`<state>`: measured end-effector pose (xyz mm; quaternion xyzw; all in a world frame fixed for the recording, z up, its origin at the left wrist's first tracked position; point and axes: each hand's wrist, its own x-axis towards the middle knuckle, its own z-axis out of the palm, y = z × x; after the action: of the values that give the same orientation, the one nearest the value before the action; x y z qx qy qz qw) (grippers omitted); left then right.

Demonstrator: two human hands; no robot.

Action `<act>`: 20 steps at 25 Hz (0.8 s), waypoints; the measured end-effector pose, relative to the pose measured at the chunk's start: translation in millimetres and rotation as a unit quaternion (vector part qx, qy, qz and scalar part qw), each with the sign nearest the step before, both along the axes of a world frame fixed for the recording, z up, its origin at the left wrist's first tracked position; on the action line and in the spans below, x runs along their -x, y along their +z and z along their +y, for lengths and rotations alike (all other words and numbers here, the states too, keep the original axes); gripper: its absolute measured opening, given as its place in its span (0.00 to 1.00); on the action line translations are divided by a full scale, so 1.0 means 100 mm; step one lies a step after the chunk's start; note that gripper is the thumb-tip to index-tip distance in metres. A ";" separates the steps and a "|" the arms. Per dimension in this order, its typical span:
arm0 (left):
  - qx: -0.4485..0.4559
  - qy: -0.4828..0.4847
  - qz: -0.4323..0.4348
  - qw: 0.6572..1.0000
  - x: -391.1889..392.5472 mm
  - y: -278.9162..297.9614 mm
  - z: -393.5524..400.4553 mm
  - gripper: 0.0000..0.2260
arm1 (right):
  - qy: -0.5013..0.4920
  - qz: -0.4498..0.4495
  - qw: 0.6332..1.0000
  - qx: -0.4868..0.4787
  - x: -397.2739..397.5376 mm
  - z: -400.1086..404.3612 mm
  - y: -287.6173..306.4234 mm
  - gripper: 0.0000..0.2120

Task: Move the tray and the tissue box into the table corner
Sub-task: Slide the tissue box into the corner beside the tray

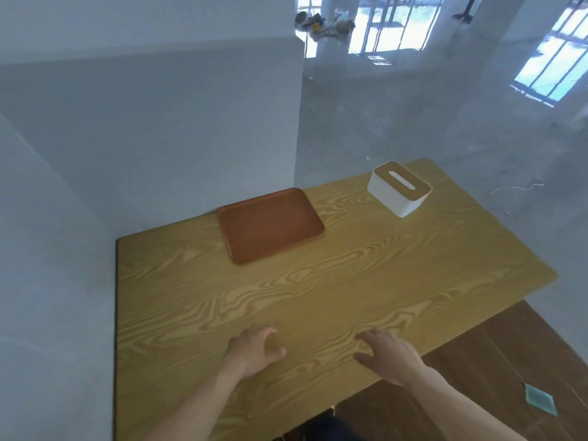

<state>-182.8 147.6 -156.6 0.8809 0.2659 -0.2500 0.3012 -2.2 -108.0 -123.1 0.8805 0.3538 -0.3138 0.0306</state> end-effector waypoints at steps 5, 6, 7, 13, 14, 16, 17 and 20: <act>0.028 -0.096 -0.051 0.994 -0.57 0.44 -0.21 0.33 | -0.032 -0.057 0.996 -0.065 -0.18 -0.36 0.52 0.24; 0.021 -0.109 -0.064 0.992 -0.70 0.53 -0.23 0.32 | -0.037 -0.071 0.994 -0.078 -0.25 -0.44 0.61 0.24; 0.008 -0.131 -0.076 0.988 -0.85 0.62 -0.28 0.31 | -0.045 -0.086 0.991 -0.092 -0.33 -0.54 0.70 0.24; -0.096 -0.292 -0.112 0.945 -1.91 1.12 -0.76 0.28 | -0.065 -0.165 0.979 -0.103 -1.00 -1.32 1.06 0.23; -0.114 -0.308 -0.122 0.937 -2.08 1.18 -0.84 0.28 | -0.063 -0.176 0.977 -0.099 -1.12 -1.43 1.10 0.23; -0.150 -0.336 -0.147 0.918 -2.38 1.30 -1.04 0.28 | -0.057 -0.189 0.976 -0.095 -1.36 -1.67 1.16 0.23; -0.163 -0.344 -0.160 0.911 -2.53 1.36 -1.15 0.29 | -0.053 -0.191 0.975 -0.098 -1.49 -1.78 1.19 0.23; -0.182 -0.352 -0.189 0.899 -2.92 1.50 -1.43 0.30 | -0.026 -0.201 0.974 -0.104 -1.89 -2.05 1.27 0.24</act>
<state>109.0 4.5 -6.7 0.9871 -0.0826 -0.1158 0.0728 187.0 -313.0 4.2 0.9329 0.3482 -0.0923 0.0019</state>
